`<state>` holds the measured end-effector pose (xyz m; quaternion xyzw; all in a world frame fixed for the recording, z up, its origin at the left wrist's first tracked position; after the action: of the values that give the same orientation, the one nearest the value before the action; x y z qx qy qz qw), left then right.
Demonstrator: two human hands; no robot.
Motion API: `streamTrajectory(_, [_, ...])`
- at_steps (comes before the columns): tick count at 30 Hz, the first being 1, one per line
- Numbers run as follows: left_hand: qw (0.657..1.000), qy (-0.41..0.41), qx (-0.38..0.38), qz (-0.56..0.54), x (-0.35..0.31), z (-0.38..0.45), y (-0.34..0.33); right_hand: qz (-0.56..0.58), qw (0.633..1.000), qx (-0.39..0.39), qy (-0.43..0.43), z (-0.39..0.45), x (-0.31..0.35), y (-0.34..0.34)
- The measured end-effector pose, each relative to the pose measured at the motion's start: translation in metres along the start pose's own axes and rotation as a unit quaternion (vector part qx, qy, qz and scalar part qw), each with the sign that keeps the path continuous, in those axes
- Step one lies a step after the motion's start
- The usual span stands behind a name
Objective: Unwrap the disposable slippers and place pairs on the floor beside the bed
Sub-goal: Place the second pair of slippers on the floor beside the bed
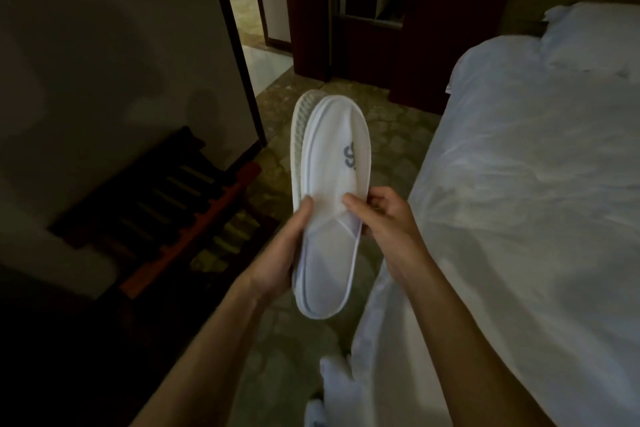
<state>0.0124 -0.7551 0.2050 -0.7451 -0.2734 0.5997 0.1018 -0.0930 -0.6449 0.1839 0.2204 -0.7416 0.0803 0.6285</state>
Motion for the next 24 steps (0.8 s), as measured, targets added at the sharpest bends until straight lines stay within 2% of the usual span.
streamTrajectory(3, [1.000,-0.003,0.020,-0.013,-0.017,0.022,0.005,0.019,1.000,-0.016,-0.012,0.018,0.007,-0.004])
streamTrajectory(12, [0.995,-0.003,0.088,0.035,-0.028,0.097,0.015,0.060,0.995,-0.083,-0.021,0.067,0.014,0.006])
streamTrajectory(19, [0.993,-0.040,0.000,0.113,-0.047,0.164,0.044,0.126,0.977,-0.170,-0.010,0.103,0.015,0.005])
streamTrajectory(21, [0.989,-0.037,0.001,0.146,-0.053,0.186,0.054,0.132,0.970,-0.201,-0.016,0.110,0.014,0.000])
streamTrajectory(24, [0.982,-0.041,0.040,0.181,-0.063,0.215,0.060,0.151,0.957,-0.249,-0.006,0.117,0.016,-0.008])
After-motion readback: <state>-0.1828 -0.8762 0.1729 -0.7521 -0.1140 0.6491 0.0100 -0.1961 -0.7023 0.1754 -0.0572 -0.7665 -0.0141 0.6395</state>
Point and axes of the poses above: each hand's wrist, its own z-axis towards the middle knuckle, its own y-axis out of the back of the hand, x = y × z, the point moved 6 cm from there along z, towards the middle knuckle, and after that the axes turned 13 degrees about -z, right-handed, at the moved point
